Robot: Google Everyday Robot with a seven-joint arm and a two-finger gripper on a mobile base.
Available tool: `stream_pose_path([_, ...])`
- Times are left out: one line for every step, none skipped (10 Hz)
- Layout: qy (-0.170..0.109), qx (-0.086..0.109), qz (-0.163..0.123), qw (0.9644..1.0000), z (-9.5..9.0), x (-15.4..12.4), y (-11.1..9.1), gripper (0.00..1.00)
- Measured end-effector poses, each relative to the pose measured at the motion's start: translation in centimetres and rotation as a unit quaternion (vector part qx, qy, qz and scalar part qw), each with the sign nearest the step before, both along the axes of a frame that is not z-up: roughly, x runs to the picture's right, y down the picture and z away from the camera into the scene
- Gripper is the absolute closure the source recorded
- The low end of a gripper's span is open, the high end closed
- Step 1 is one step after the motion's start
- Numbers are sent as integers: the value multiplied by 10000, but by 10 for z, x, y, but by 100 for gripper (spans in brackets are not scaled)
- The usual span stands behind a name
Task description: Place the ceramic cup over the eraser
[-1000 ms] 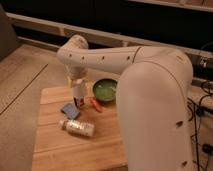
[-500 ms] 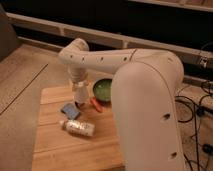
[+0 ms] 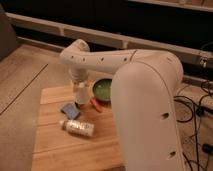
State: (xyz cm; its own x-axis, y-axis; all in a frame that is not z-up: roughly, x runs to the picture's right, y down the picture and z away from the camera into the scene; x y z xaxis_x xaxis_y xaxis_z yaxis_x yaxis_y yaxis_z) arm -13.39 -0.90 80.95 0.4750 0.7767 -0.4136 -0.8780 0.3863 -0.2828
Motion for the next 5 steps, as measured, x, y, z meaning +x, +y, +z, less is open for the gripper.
stream_pose_path([-10,-63,-4,10000,3,-1,5,100])
stream_pose_path([-31,-138,-7,9999,8,-5,10,100])
stream_pose_path([-49,-189,5,9998,14,-7,14,100])
stream_pose_path([-66,-215,6,9997,19,-10,15,100])
stream_pose_path([-113,-274,3,9996,26,-15,18,100])
